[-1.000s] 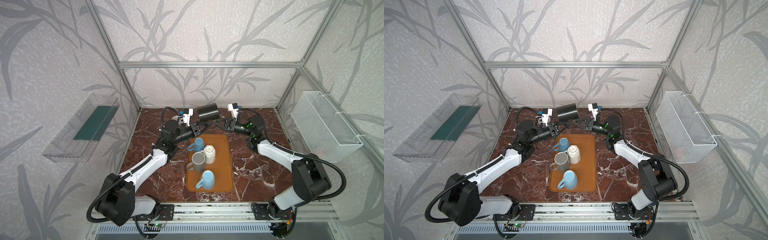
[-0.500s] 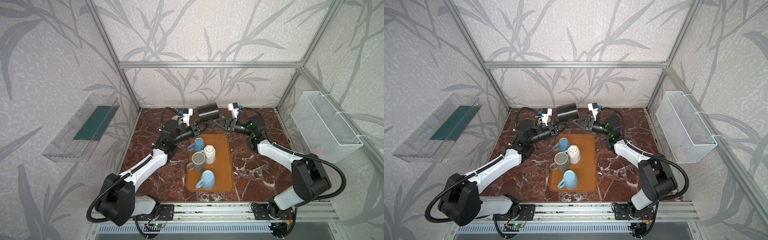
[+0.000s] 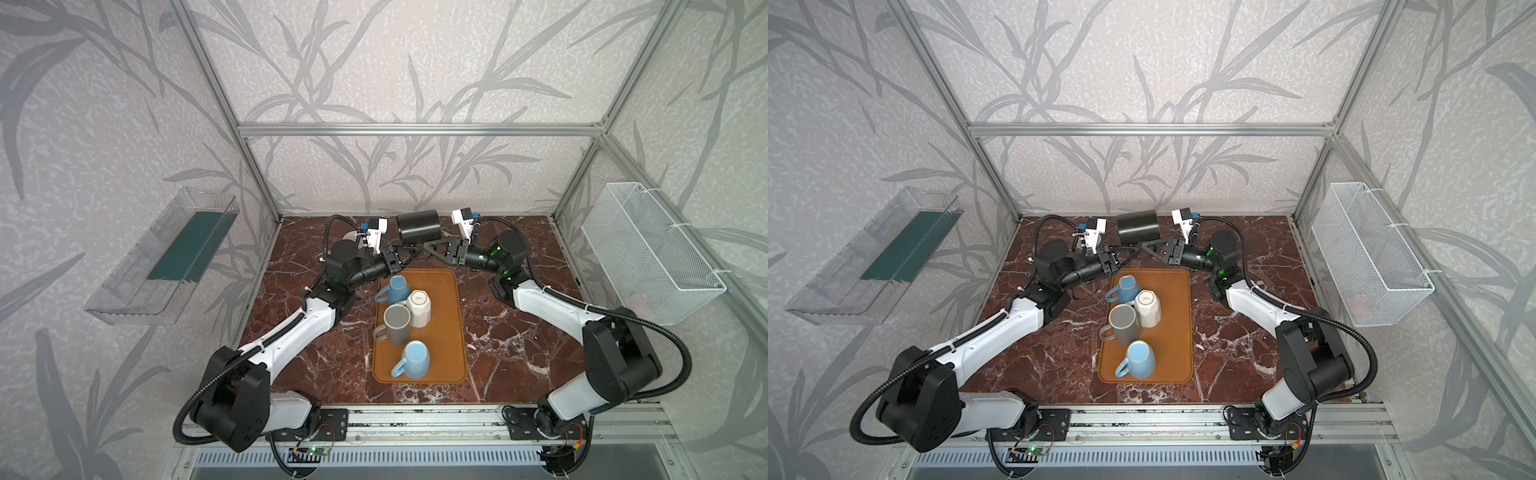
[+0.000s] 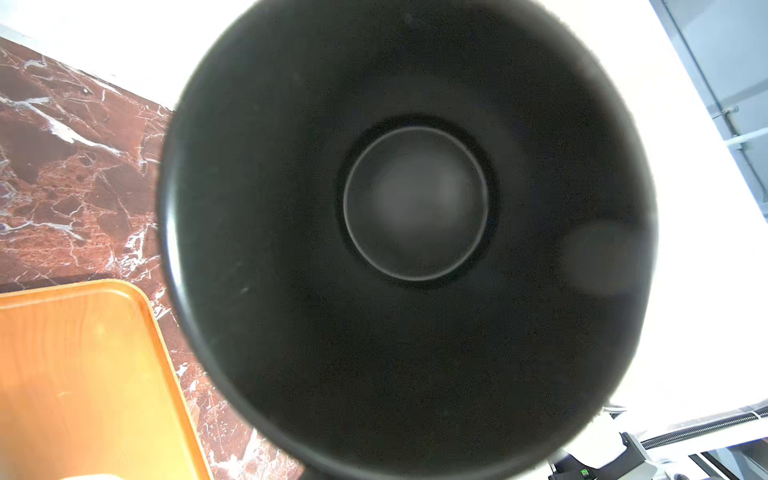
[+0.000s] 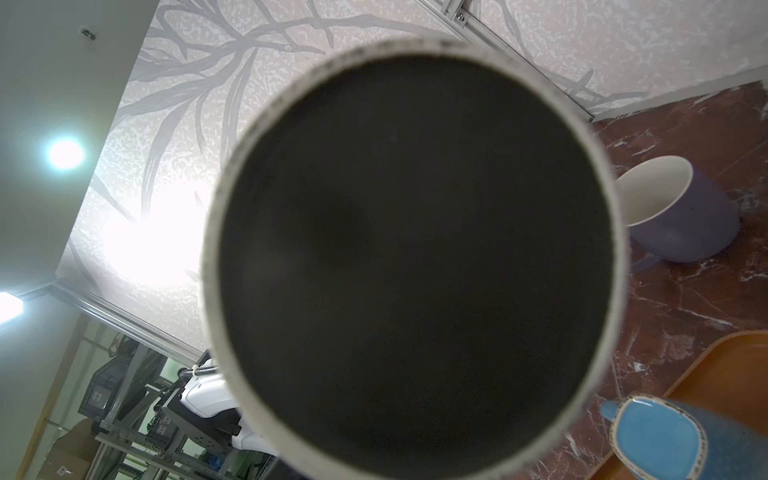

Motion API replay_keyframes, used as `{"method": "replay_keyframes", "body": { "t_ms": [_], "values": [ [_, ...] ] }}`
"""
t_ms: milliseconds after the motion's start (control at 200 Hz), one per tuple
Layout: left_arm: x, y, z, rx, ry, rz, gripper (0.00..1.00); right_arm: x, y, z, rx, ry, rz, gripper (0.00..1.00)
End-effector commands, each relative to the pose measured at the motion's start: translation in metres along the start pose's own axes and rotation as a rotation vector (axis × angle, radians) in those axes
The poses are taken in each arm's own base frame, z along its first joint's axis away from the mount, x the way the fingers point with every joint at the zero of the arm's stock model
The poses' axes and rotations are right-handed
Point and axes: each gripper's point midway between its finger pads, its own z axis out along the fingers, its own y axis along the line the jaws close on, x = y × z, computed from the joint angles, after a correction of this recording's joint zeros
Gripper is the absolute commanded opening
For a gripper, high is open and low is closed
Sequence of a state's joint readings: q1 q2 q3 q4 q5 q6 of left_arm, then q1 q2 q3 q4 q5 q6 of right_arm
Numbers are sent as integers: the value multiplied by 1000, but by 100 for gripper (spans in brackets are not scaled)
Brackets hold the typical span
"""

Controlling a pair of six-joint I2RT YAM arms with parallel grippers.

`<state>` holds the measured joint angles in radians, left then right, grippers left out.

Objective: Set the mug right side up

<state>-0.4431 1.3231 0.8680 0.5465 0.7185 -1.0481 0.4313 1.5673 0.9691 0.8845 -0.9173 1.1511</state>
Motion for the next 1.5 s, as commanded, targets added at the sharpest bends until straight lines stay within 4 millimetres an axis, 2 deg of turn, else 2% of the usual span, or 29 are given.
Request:
{"method": "replay_keyframes", "body": {
  "t_ms": [0, 390, 550, 795, 1090, 1299, 1494],
  "values": [
    [-19, -43, -11, 100, -84, 132, 0, 2, 5, -2, 3, 3, -27, 39],
    [-21, -22, -10, 20, -90, 135, 0, 7, -17, -22, 99, -26, 8, 42],
    [-23, -5, -9, -68, -75, 140, 0, 11, -34, -34, 176, -36, 43, 42],
    [-29, 21, -11, -174, -65, 133, 0, 15, -42, -58, 228, -63, 64, 42],
    [-39, 65, -10, -332, -44, 117, 0, 19, -42, -82, 278, -88, 64, 42],
    [-52, 94, -9, -435, -35, 114, 0, 19, -40, -91, 295, -101, 64, 42],
    [-63, 129, -6, -552, -5, 114, 0, 20, -38, -98, 310, -108, 59, 42]
  ]
}}
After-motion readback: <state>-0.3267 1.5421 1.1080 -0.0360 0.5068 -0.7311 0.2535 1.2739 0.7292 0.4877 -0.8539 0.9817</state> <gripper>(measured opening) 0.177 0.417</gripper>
